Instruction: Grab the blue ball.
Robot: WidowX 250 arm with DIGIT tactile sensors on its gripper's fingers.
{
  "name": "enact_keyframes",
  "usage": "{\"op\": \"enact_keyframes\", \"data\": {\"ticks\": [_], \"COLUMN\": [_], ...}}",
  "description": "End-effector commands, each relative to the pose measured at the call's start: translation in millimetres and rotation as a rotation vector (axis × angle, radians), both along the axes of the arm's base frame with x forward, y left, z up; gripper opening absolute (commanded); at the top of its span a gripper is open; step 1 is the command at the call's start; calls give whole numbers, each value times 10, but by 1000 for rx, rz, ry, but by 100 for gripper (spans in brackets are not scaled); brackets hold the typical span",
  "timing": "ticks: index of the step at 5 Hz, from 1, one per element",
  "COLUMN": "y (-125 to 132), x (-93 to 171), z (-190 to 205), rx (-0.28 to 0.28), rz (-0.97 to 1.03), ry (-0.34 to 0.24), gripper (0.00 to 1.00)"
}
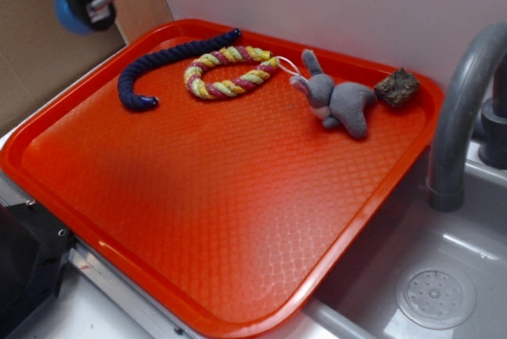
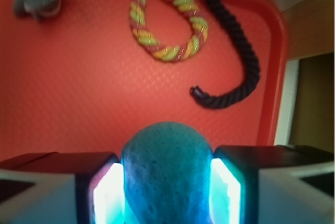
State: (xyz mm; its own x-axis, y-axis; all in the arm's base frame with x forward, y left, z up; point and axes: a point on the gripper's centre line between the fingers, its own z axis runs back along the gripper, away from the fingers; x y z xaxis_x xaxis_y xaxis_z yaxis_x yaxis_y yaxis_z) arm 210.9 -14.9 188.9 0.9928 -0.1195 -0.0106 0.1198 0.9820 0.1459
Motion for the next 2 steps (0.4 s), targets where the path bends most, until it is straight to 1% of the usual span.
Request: {"op": "enact_keyframes", "data": {"ticks": [1, 2], "y": [4, -4], "x": [79, 80], "z": [284, 262], "rx": [-45, -41], "rz": [-2, 0], "ry": [-25, -17], "gripper": [0, 0]}}
